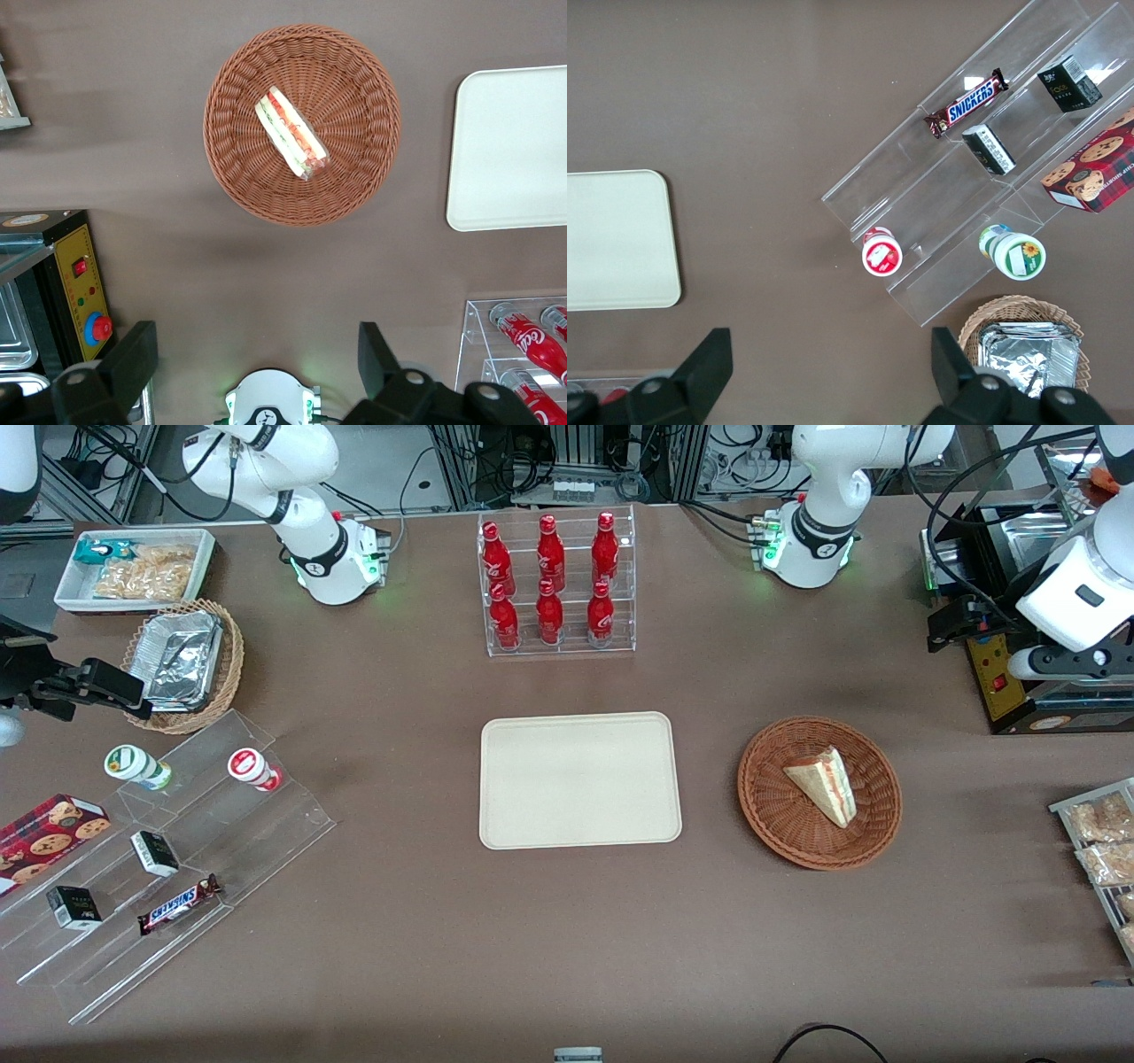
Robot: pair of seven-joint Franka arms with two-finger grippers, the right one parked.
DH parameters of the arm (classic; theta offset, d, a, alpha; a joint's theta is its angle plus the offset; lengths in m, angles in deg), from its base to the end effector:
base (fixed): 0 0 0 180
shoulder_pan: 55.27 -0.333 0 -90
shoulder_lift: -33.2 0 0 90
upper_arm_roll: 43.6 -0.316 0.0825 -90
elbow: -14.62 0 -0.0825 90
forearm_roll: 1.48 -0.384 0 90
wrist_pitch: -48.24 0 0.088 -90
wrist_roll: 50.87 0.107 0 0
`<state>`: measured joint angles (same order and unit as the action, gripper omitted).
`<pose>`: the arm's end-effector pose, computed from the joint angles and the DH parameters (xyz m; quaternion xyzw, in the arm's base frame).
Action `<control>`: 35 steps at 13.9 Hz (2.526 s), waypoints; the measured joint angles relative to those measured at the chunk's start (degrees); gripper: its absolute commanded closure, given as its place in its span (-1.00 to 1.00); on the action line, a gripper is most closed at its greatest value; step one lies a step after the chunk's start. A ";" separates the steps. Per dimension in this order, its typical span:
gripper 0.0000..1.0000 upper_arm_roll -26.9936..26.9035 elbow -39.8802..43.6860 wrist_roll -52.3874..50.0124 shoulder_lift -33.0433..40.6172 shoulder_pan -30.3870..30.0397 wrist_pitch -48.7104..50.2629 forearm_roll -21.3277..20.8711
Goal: Place sandwich from basket to tray
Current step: 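Move the left gripper over the wrapped sandwich in the wicker basket, then lower the left gripper and close it on the wrapped sandwich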
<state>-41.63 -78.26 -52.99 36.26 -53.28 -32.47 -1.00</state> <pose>0.5179 -0.0374 0.6171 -0.9967 0.0163 0.0795 0.0010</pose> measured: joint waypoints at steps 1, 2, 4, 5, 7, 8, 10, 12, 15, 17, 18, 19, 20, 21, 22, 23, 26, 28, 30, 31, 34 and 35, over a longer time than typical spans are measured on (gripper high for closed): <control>-1.00 -0.01 0.00 0.07 -0.02 0.00 -0.06 0.00; -1.00 -0.03 0.00 0.09 -0.11 -0.01 -0.11 0.00; -1.00 -0.05 -0.02 0.12 -0.58 -0.01 -0.12 0.00; -1.00 -0.06 -0.10 0.13 -1.06 -0.01 -0.11 0.00; -1.00 -0.06 -0.53 0.13 -3.08 -0.01 -0.16 0.00; -1.00 -0.06 -0.86 0.13 -4.47 -0.01 -0.63 0.00; -1.00 -0.06 -2.35 0.13 -7.42 0.00 -4.03 0.00; -1.00 -0.04 -5.71 0.13 -9.47 0.06 -9.98 0.00; -1.00 0.02 -12.18 0.12 -10.09 0.22 -18.91 0.00; -1.00 0.04 -17.15 -1.14 -9.96 0.68 -25.96 0.00; -1.00 0.08 -19.89 -2.64 -9.93 0.98 -29.91 0.00; -1.00 0.13 -22.59 -4.26 -9.91 1.18 -33.94 0.00; -1.00 0.15 -25.08 -5.91 -9.87 1.30 -37.79 0.00; -1.00 0.15 -27.46 -7.79 -9.79 1.32 -41.54 0.00; -1.00 0.14 -31.93 -11.63 -9.35 1.32 -47.87 0.00; -1.00 0.13 -32.78 -16.42 -9.16 1.40 -49.80 0.35; -1.00 0.25 -35.17 -34.01 -9.19 2.99 -52.77 0.33; -1.00 0.28 -35.72 -39.67 -9.50 3.79 -53.09 0.33; -1.00 0.30 -35.89 -41.41 -10.10 3.87 -53.71 0.33; -1.00 0.29 -35.90 -41.61 -10.42 3.87 -53.78 0.33; -1.00 0.25 -35.91 -42.21 -11.63 3.85 -54.28 0.35; -1.00 0.24 -35.91 -42.64 -12.19 3.84 -54.79 0.38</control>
<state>-41.39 -114.17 -95.62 24.07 -49.44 -87.26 -0.62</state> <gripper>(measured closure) 0.000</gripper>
